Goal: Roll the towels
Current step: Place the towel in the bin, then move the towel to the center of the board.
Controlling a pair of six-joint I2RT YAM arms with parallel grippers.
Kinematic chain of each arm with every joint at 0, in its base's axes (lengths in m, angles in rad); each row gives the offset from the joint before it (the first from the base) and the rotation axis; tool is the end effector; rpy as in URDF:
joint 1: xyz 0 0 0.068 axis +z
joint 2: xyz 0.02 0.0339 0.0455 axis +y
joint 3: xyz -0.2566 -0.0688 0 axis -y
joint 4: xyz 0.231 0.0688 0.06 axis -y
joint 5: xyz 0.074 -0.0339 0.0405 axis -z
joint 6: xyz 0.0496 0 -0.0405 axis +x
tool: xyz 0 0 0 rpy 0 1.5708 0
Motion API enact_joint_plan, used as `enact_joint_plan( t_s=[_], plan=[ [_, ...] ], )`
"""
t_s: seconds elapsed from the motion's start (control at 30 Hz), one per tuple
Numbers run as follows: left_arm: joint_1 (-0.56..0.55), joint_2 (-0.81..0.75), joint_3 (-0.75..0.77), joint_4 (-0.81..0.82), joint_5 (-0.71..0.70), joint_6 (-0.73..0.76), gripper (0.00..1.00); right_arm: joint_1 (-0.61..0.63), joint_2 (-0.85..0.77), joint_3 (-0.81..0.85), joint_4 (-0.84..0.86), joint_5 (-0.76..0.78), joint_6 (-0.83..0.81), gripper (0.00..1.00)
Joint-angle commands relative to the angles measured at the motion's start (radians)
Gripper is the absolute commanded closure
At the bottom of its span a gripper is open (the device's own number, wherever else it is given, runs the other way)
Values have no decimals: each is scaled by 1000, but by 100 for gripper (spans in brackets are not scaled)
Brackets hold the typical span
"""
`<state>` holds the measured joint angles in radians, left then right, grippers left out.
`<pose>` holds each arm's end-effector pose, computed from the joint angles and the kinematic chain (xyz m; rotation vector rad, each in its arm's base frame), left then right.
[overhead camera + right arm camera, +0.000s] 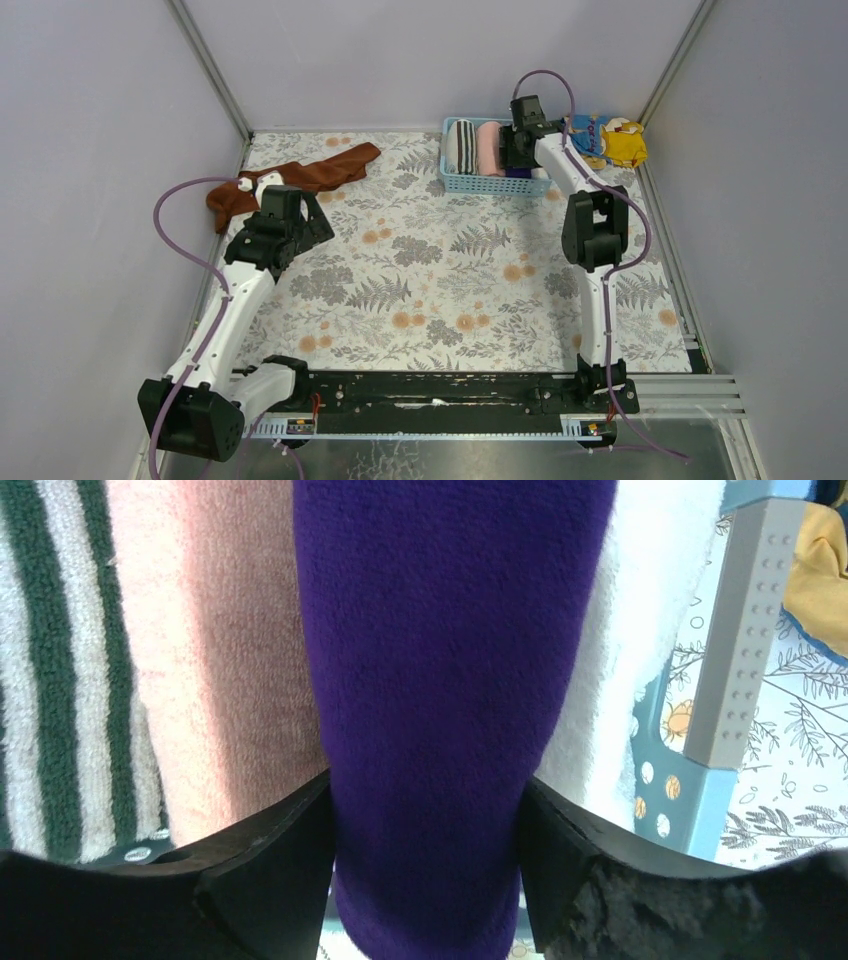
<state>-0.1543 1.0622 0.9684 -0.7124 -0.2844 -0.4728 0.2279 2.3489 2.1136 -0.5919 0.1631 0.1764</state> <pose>0.2144 -0.0193 0.2880 -0.5024 2.2815 0.0284 0.5103 0.1101 0.2103 0.0146 2.3836 -0.0042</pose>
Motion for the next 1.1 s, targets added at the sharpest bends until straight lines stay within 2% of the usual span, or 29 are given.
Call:
enact_joint_plan(
  t_s=[0.0, 0.13, 0.23, 0.47, 0.6, 0.77, 0.93, 1.07],
  plan=[
    [13, -25, -8, 15, -2, 14, 2, 4, -145, -16, -1, -40, 29, 30],
    [19, -28, -8, 23, 5, 14, 2, 4, -241, -48, 0, -52, 26, 25],
    [27, -5, -2, 26, 16, 7, 1, 4, -347, -140, 17, -92, 30, 21],
    [36, 177, 120, -14, 39, -57, 1, 4, -757, -634, 210, -202, 54, 13],
    [41, 376, 287, -39, 15, -101, 1, 4, -1007, -892, 285, -220, 41, 9],
    [44, 656, 537, -46, 14, -129, 2, 4, -1243, -1162, 394, -271, 61, 7],
    [46, 955, 806, -44, 4, -95, 2, 5, -1409, -1337, 485, -317, 81, 5],
    [56, 1123, 977, -36, -4, -50, 3, 4, -1468, -1397, 509, -352, 86, 3]
  ],
)
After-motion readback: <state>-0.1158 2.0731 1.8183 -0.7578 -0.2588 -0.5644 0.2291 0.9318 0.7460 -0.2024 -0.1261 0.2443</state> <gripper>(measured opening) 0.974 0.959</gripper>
